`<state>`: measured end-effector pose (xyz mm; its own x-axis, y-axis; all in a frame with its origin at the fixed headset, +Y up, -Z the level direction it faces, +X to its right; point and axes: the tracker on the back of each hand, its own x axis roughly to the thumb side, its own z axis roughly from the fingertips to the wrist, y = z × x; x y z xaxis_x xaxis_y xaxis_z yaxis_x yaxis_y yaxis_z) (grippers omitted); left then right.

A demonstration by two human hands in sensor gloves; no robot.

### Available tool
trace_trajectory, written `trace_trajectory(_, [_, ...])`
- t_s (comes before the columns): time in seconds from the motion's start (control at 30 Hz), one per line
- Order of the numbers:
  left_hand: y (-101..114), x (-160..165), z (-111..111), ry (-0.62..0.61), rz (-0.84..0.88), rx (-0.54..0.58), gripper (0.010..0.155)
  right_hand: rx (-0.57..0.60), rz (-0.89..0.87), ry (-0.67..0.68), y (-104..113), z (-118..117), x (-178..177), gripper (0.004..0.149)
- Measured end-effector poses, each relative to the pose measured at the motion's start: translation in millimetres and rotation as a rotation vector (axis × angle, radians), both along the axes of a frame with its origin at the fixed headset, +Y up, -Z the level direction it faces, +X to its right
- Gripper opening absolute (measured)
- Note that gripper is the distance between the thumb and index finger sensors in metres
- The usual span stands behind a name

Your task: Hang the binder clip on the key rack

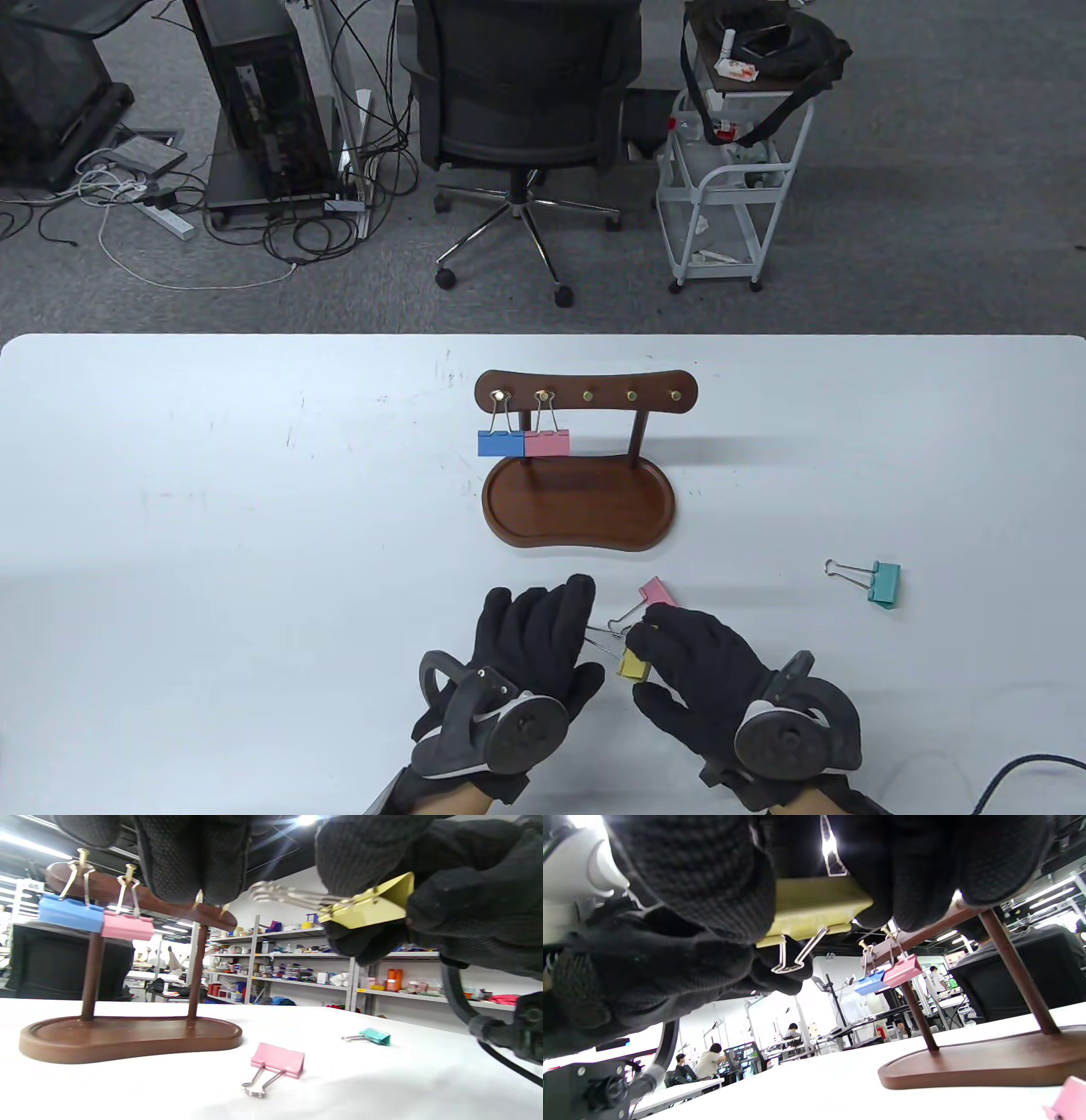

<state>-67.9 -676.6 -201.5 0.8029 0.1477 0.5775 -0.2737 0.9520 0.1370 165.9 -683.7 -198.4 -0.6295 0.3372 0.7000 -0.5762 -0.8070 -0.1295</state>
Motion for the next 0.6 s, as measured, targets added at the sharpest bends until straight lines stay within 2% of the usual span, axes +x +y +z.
trace_trajectory(0.3, [-8, -8, -11, 0.079, 0.008, -0.063, 0.089, 0.013, -0.071, -0.044, 8, -3, 9, 0.068])
trace_trajectory(0.6, [-9, -10, -14, 0.108, 0.004, -0.091, 0.088, 0.039, -0.171, -0.142, 31, -16, 18, 0.068])
